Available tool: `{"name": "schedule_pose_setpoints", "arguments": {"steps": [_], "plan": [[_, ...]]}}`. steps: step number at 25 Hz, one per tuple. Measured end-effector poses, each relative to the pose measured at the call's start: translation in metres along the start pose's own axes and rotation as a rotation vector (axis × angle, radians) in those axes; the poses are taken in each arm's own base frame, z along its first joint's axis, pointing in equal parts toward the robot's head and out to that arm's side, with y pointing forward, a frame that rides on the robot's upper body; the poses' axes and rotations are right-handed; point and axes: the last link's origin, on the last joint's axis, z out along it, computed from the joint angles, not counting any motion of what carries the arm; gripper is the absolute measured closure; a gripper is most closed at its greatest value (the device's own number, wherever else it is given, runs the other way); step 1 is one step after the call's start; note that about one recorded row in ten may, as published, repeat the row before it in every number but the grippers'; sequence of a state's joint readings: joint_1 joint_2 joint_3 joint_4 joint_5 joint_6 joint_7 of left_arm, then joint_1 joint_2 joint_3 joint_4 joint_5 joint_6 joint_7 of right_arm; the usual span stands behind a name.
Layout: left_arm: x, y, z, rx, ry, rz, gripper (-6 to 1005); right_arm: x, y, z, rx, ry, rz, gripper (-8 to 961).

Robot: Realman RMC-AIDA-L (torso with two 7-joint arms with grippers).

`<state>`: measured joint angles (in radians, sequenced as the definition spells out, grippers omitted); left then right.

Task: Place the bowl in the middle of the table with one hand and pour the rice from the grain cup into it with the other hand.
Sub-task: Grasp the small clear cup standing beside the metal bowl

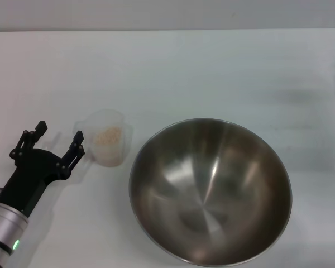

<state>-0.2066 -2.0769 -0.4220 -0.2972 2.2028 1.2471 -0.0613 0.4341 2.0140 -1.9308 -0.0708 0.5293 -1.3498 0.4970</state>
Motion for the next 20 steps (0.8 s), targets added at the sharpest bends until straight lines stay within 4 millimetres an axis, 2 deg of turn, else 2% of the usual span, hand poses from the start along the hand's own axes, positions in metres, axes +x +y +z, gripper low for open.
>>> {"name": "schedule_pose_setpoints", "arguments": {"steps": [20], "plan": [[0.002, -0.006, 0.017, 0.011, -0.021, 0.013, 236, 0.0, 0.0, 0.001, 0.002, 0.001, 0.002, 593]]}}
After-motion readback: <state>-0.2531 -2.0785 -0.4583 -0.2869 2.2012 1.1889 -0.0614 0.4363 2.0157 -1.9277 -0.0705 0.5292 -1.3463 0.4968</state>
